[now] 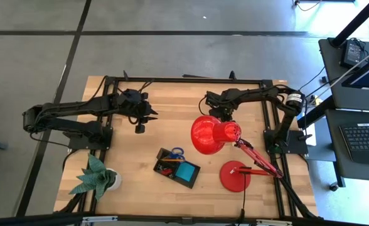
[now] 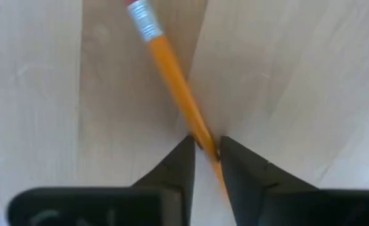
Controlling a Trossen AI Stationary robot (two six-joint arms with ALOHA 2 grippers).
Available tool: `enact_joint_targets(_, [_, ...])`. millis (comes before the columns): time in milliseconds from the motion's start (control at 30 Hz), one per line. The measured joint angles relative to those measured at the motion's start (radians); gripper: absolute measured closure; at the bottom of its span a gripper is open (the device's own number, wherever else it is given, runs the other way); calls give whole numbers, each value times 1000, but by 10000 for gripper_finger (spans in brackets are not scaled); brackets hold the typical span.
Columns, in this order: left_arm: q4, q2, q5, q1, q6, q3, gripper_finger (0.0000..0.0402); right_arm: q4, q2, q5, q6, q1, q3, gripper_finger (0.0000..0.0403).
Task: Pick and place office supplies into organizer
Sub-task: Put the orange pencil into the desk organizer
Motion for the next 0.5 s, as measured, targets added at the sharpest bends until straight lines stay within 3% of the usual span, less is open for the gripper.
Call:
enact_joint_targets(300, [1,0,0,0,-15,0,311,19,0,-43,99,2,-1,386])
enact_joint_targets(500, [51,0,0,0,-15,0,311,36,-1,-38,200,28,-2,383])
